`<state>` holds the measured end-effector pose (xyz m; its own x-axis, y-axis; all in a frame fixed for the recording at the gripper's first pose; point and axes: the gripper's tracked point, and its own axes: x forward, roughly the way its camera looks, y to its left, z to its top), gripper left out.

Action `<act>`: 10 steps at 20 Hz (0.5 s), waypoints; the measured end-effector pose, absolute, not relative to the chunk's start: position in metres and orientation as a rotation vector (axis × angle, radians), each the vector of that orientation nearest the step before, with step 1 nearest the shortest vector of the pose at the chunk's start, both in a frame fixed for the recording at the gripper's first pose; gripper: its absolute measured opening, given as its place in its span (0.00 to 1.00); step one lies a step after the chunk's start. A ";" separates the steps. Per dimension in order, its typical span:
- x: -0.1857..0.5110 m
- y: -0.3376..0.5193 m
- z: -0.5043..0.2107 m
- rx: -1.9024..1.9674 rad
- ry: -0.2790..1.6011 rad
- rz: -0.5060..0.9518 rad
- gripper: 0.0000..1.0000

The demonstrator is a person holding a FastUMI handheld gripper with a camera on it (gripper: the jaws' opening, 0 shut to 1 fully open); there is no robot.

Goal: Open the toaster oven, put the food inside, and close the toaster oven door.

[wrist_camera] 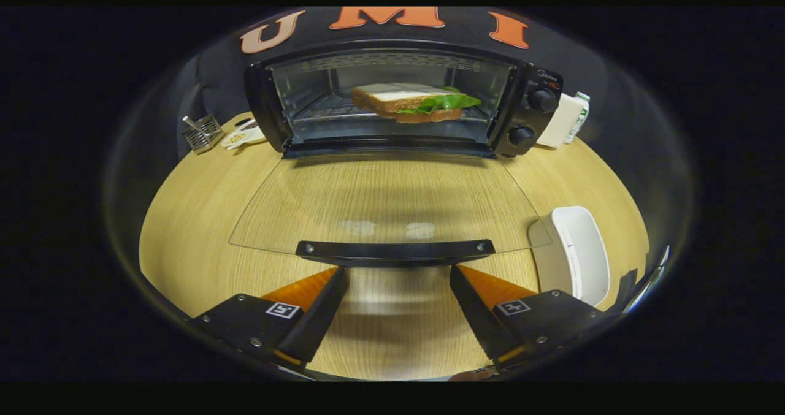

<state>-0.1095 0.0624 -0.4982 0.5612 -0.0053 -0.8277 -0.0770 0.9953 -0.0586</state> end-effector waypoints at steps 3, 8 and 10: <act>-0.110 0.063 -0.491 -0.073 0.960 0.038 1.00; -0.104 0.066 -0.462 -0.020 0.934 0.045 1.00; -0.098 0.068 -0.448 -0.011 0.914 0.044 1.00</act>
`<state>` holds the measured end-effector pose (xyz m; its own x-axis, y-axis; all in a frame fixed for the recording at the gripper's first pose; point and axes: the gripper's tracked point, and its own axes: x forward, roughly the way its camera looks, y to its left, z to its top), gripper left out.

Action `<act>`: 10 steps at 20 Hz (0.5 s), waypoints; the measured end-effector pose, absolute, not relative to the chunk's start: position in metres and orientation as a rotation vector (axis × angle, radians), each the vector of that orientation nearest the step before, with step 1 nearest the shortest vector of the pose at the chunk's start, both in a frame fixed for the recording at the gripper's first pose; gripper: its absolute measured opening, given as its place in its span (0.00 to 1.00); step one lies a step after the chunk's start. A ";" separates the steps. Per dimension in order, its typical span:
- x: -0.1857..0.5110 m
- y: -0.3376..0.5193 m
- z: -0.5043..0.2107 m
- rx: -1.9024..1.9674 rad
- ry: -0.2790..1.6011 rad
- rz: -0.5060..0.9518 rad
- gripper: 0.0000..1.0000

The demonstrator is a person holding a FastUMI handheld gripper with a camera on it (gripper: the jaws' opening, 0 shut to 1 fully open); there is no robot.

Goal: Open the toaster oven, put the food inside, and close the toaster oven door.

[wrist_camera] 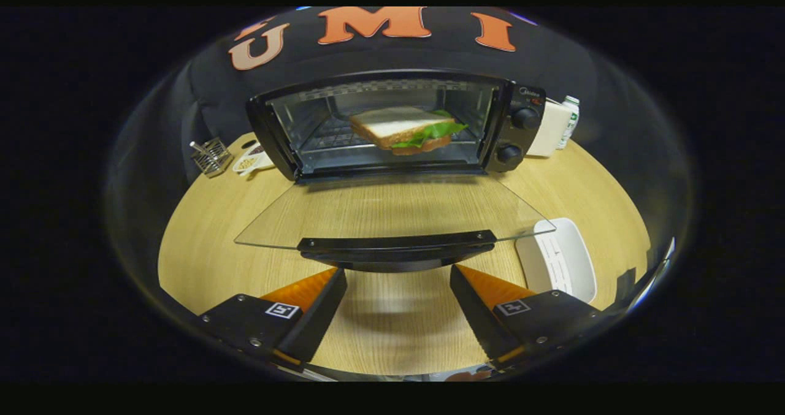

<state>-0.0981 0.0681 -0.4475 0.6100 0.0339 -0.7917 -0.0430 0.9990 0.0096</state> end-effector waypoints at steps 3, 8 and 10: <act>-0.080 0.075 -0.422 0.003 0.875 0.049 1.00; -0.064 0.071 -0.385 0.013 0.823 0.050 1.00; -0.056 0.071 -0.376 0.020 0.810 0.051 1.00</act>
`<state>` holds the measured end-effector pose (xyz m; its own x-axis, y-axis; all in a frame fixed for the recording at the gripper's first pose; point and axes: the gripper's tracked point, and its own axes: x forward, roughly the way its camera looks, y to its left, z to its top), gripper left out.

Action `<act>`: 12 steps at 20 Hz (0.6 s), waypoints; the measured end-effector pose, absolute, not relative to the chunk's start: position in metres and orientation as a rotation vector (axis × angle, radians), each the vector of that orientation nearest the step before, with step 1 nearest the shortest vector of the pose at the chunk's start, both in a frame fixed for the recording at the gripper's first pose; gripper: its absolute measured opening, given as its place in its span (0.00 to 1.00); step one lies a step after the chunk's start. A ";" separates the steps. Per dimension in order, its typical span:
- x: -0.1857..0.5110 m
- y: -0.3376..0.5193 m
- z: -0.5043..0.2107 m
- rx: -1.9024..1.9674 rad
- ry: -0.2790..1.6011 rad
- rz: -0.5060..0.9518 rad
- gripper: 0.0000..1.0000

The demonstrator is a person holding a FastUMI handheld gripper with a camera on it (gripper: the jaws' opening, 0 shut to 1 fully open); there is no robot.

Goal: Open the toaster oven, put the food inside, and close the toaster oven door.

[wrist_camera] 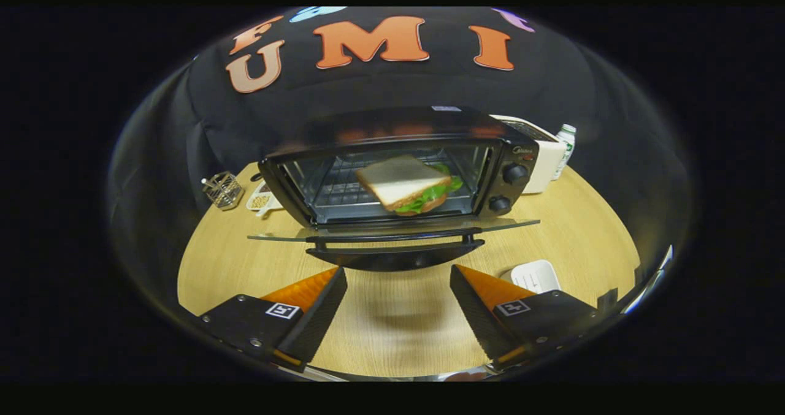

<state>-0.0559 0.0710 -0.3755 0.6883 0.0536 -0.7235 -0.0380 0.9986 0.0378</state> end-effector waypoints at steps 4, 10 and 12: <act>-0.041 0.073 -0.365 0.015 0.792 0.055 1.00; -0.020 0.080 -0.349 0.027 0.764 0.065 0.99; -0.011 0.084 -0.343 0.032 0.755 0.068 1.00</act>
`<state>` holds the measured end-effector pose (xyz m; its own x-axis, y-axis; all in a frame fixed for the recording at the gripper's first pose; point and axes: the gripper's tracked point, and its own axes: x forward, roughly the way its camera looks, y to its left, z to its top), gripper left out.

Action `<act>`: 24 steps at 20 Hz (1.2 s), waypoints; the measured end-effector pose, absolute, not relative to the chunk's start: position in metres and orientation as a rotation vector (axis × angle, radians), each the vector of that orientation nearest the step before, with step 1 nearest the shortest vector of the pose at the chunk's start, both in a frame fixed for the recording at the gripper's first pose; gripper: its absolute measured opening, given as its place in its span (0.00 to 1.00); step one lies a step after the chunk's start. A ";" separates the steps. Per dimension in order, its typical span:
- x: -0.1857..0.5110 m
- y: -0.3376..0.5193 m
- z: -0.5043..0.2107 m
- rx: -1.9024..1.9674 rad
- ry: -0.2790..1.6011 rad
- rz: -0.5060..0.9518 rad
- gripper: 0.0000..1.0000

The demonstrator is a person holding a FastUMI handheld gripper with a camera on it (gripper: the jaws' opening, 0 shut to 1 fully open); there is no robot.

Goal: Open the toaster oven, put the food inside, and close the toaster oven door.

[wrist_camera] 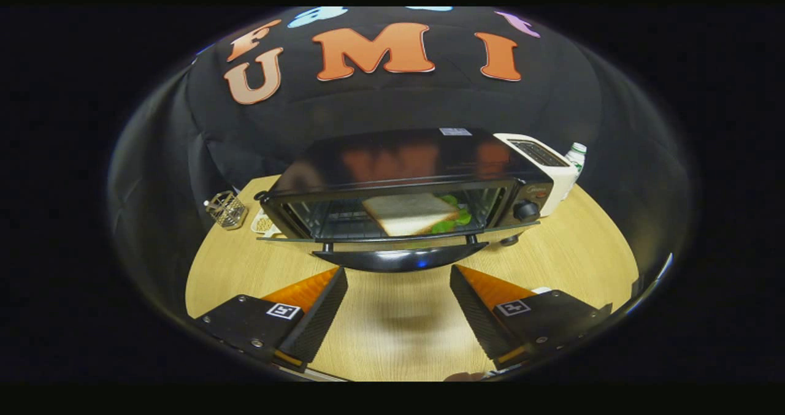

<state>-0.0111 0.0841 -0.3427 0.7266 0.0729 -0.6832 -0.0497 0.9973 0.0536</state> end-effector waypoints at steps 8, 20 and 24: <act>0.031 0.084 -0.337 0.030 0.729 0.073 1.00; 0.033 0.056 -0.317 0.024 0.691 0.016 0.99; 0.046 0.020 -0.258 0.015 0.575 -0.048 1.00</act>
<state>0.0456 0.0200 -0.2581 0.8383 -0.0414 -0.5437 0.0499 0.9988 0.0008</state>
